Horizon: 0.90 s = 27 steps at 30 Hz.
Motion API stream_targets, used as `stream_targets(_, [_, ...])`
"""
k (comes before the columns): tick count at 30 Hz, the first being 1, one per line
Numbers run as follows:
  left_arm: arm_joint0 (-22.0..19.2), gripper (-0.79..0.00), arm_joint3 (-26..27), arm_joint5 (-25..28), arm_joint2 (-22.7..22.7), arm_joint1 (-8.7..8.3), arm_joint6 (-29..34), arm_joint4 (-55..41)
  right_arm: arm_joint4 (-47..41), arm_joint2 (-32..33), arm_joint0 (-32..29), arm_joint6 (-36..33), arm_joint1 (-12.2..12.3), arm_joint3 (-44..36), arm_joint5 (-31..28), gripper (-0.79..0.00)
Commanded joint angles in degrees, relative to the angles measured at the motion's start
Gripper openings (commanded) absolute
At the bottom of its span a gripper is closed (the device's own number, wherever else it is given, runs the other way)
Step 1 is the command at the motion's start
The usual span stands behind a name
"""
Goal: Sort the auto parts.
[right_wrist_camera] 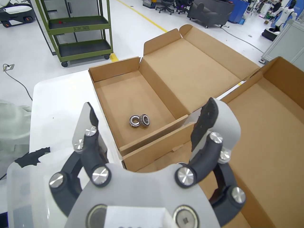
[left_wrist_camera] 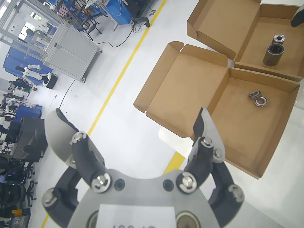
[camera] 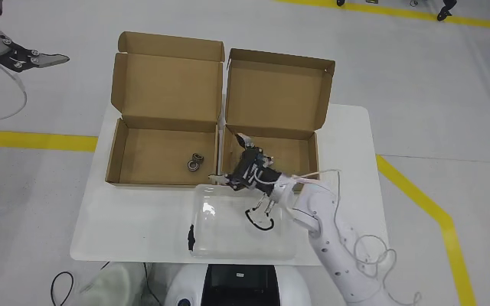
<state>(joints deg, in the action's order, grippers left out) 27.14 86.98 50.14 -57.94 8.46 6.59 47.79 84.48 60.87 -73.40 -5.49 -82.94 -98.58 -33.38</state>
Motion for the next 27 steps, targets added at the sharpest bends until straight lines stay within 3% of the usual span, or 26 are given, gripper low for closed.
stream_targets(1, [0.0,0.0,0.0,0.0,0.0,0.0,0.0,0.0,0.5,0.97,-1.37,0.89,0.35,-1.47,0.43,0.0])
stream_targets(17, [0.0,0.0,0.0,0.0,0.0,0.0,0.0,0.0,3.47,12.71,-19.97,10.51,3.59,-15.32,6.21,0.0])
stream_targets(22, [0.0,0.0,0.0,0.0,0.0,0.0,0.0,0.0,4.25,14.99,-24.69,8.46,4.25,-19.29,7.88,0.0])
stream_targets(27, [0.0,0.0,0.0,0.0,0.0,0.0,0.0,0.0,2.02,18.77,-30.05,12.14,4.8,-21.85,10.21,0.0])
